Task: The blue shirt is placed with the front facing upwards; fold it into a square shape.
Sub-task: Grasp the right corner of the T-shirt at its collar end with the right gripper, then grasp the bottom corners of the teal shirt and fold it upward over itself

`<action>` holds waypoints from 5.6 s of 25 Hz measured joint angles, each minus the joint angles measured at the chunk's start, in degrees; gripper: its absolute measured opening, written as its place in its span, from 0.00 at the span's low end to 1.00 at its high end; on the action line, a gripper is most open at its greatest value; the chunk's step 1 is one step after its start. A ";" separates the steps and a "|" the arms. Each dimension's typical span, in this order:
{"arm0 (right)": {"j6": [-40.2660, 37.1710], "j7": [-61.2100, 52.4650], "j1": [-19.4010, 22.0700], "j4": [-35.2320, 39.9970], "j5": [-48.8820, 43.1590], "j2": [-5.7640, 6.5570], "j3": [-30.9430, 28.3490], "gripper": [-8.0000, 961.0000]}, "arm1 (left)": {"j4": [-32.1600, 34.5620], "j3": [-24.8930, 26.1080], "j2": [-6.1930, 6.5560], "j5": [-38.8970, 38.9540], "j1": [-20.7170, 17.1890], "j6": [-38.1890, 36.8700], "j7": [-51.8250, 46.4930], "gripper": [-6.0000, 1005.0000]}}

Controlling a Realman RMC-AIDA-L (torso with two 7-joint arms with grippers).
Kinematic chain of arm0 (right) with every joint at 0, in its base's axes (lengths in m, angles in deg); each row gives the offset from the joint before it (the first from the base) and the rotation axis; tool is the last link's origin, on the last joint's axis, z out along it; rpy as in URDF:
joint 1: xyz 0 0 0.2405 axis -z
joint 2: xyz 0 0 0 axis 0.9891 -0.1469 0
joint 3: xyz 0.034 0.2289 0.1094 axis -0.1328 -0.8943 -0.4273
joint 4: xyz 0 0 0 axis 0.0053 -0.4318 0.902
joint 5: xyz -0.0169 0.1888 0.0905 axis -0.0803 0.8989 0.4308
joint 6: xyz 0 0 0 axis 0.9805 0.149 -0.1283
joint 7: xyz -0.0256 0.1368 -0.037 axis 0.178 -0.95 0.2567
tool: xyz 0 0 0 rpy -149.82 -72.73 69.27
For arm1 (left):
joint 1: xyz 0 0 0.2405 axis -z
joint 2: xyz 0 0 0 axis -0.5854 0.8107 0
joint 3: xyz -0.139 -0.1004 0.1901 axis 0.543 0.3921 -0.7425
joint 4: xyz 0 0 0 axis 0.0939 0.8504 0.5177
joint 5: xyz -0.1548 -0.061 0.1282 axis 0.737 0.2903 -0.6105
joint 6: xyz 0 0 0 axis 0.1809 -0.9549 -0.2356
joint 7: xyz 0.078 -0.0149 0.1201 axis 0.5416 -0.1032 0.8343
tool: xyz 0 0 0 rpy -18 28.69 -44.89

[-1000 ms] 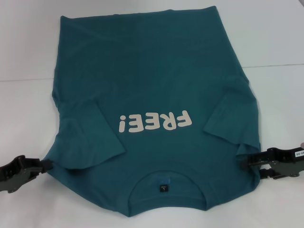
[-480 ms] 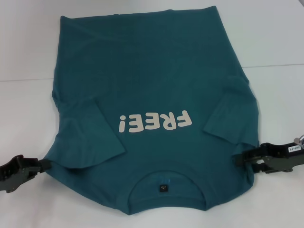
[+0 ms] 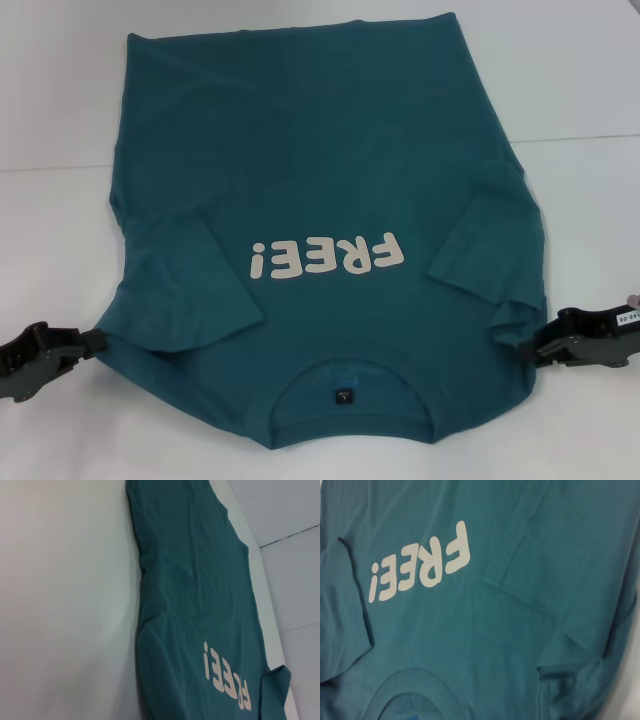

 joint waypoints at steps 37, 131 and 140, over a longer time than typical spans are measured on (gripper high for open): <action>-21.70 -1.63 1.96 12.90 -8.19 1.20 2.58 0.05 | 14.82 -5.96 -1.21 -9.03 -4.78 -20.57 -0.45 0.04; 44.88 0.73 -15.72 2.01 -8.72 -3.39 7.60 0.09 | -7.56 -27.61 2.87 -6.57 29.98 46.68 2.78 0.04; 45.60 1.31 -16.28 1.56 -9.58 -3.51 9.23 0.10 | -6.89 -29.46 2.32 -6.53 29.33 46.97 2.85 0.05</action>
